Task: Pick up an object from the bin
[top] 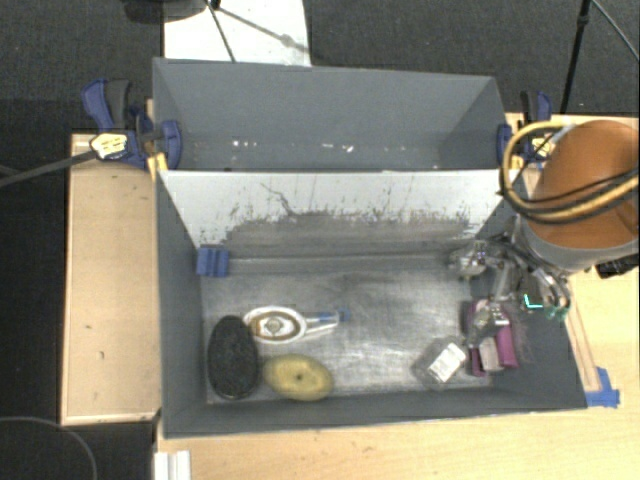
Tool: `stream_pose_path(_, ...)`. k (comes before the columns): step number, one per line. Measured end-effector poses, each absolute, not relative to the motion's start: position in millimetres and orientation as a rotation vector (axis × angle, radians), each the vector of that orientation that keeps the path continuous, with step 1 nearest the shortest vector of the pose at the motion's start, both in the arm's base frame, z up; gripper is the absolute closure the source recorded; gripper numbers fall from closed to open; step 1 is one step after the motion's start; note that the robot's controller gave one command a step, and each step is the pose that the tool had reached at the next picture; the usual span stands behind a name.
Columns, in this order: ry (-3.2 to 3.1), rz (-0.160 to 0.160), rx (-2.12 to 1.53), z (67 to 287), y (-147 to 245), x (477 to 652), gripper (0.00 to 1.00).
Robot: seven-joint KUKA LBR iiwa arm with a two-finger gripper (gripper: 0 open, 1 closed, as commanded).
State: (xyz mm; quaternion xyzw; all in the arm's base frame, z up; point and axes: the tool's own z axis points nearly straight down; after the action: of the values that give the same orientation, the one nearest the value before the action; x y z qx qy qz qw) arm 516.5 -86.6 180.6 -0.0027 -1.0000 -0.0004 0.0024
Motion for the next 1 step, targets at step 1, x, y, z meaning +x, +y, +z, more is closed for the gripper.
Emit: stream_pose_path(1,-3.145,0.008,0.364,73.3,-128.7,482.5,0.00)
